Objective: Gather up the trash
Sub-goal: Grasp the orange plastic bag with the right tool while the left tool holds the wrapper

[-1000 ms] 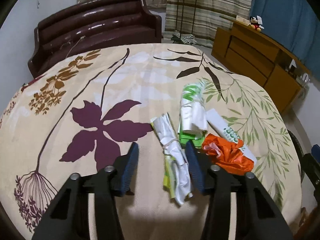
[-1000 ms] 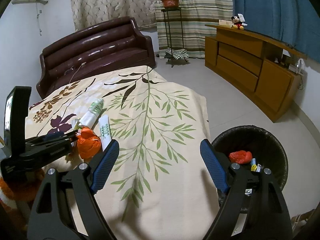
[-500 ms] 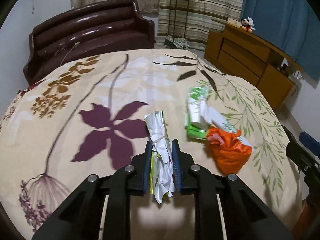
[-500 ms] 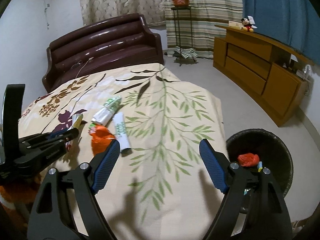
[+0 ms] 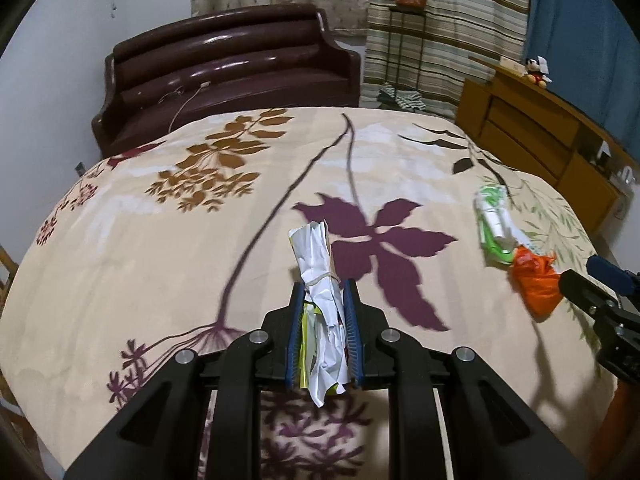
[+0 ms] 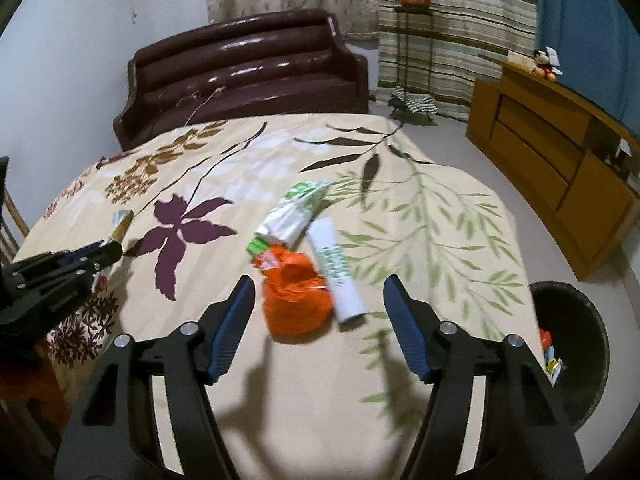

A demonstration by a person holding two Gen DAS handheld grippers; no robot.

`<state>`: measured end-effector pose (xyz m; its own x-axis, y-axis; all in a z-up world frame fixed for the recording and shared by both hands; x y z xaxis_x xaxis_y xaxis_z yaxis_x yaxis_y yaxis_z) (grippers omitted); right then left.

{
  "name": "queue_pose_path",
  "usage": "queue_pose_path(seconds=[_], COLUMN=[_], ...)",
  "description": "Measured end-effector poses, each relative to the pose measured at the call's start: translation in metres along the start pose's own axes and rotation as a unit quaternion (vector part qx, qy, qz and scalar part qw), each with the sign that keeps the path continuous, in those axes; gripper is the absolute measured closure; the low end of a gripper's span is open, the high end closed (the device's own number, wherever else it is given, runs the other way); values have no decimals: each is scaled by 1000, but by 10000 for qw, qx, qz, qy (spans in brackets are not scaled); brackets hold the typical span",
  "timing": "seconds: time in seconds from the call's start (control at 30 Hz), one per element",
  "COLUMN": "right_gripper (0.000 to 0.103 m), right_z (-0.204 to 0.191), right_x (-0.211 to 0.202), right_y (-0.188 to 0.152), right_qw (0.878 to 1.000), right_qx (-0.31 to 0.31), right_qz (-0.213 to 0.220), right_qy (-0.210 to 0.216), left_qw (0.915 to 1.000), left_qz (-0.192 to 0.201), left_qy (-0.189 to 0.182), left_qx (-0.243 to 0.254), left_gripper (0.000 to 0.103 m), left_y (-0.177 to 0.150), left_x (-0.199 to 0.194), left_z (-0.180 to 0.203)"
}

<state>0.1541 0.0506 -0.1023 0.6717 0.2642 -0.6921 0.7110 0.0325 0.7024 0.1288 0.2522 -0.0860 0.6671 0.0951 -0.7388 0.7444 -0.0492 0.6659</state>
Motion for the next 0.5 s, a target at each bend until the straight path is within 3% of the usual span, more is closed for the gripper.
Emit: queue_pose_path(seconds=[0.2, 0.27, 0.5], right_gripper=[51, 60, 62], right_z=[-16, -16, -17], right_x=[21, 27, 22], right_y=[-8, -11, -11], right_qw=[9989, 9983, 9986], right_qx=[-352, -387, -391], right_qz=[-277, -375, -239], right_qy=[-170, -219, -247], left_qw=[9999, 9999, 9997], left_qz=[-20, -21, -1], left_qy=[6, -1, -83], left_qx=[-141, -163, -217], left_gripper=[82, 82, 82], left_y=[-7, -7, -10], left_x=[3, 4, 3], left_z=[-14, -16, -15])
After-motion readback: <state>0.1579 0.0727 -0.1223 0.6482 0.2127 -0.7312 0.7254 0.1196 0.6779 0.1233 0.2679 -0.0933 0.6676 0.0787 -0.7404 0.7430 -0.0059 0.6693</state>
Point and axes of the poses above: each gripper's, at about its wrist camera, not at the fingertips, and x roughly the way its jaws point, z to its right, y to its top, the point moved 6 cm from there along x, roughly the way its jaws point, and after that the axes turned 9 degrees about x, right-handed, at the moved point
